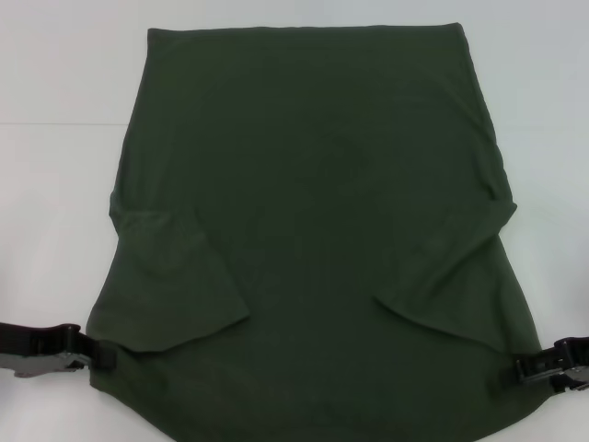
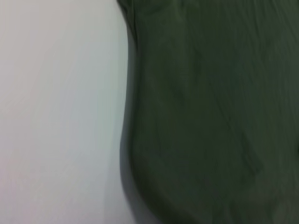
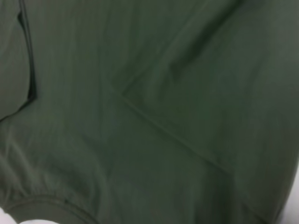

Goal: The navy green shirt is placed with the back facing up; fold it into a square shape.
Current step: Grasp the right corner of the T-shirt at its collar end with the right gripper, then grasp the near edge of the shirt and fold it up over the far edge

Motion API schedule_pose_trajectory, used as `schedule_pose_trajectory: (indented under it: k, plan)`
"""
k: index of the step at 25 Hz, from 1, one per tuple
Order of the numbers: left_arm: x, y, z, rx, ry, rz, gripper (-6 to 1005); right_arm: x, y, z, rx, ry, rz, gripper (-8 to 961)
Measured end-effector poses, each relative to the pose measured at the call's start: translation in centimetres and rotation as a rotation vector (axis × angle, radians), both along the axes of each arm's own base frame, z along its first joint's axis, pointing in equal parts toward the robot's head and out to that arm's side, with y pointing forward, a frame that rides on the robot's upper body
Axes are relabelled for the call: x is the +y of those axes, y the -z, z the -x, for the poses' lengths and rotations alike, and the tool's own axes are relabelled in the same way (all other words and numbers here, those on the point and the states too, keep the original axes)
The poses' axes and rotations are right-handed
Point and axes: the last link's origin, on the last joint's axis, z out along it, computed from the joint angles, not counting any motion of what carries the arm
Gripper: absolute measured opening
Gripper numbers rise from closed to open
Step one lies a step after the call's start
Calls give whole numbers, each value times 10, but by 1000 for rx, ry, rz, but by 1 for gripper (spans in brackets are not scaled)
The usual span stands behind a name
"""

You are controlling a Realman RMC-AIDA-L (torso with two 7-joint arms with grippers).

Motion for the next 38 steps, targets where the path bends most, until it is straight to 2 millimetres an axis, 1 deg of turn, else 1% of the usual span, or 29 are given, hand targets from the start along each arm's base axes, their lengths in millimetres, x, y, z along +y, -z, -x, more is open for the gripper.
schedule_pose_trajectory:
  k: [5, 11, 17, 22, 33, 38]
  plan:
    - [0, 1, 0, -1, 0, 0, 27, 2, 4, 5, 10, -12, 7, 866]
    - [0, 1, 0, -1, 0, 0, 28, 3, 5, 6, 8, -27, 3, 862]
    - [1, 0, -1, -9, 4, -7, 28, 4, 5, 6, 1, -41, 10, 679]
    - [0, 0, -1, -11, 4, -8, 27, 4, 4, 5, -5, -43, 5, 436]
    - [2, 0, -4, -23, 19, -15, 27, 5, 4, 6, -8, -48, 8, 202]
    - [0, -2, -9, -54, 32, 10, 27, 0, 0, 10, 14, -81, 55, 56]
